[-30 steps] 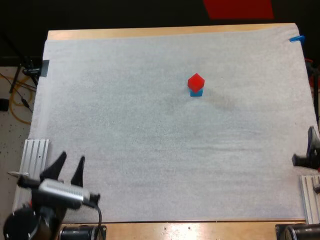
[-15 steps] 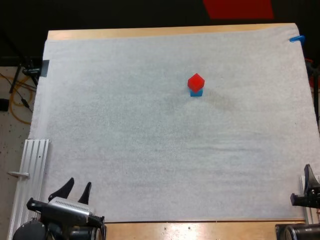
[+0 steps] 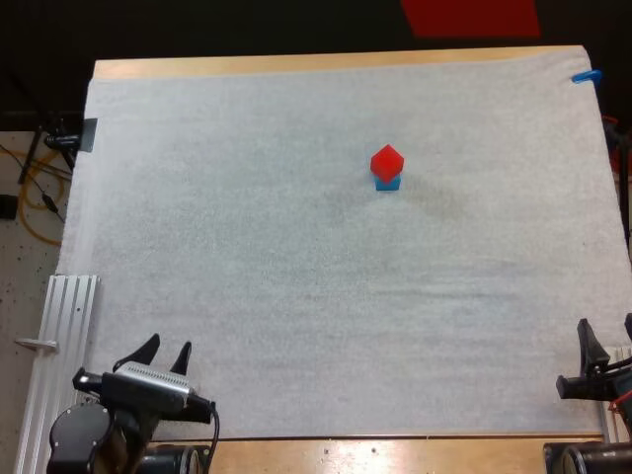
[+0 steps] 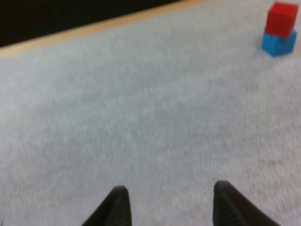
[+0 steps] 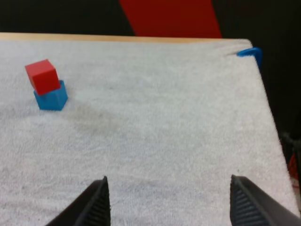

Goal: Stack red cube on blue cube

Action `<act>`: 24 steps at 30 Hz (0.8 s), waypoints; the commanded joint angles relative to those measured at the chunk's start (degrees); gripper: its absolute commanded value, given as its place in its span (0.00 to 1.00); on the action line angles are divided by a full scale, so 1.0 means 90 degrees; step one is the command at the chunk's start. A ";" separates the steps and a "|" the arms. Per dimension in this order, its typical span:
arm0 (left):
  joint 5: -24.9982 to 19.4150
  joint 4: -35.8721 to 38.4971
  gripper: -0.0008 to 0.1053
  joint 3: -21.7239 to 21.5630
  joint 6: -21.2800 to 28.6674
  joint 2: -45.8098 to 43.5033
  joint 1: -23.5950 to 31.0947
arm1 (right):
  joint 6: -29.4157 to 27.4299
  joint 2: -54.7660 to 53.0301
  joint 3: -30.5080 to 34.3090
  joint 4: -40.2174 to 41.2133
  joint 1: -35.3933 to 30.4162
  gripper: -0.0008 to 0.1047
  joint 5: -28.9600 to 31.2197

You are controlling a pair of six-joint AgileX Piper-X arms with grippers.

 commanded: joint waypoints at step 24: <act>0.0008 -0.0481 0.39 0.0125 -0.0060 -0.0878 0.0005 | 0.0065 -0.0285 0.0161 -0.0147 -0.0019 0.52 -0.0100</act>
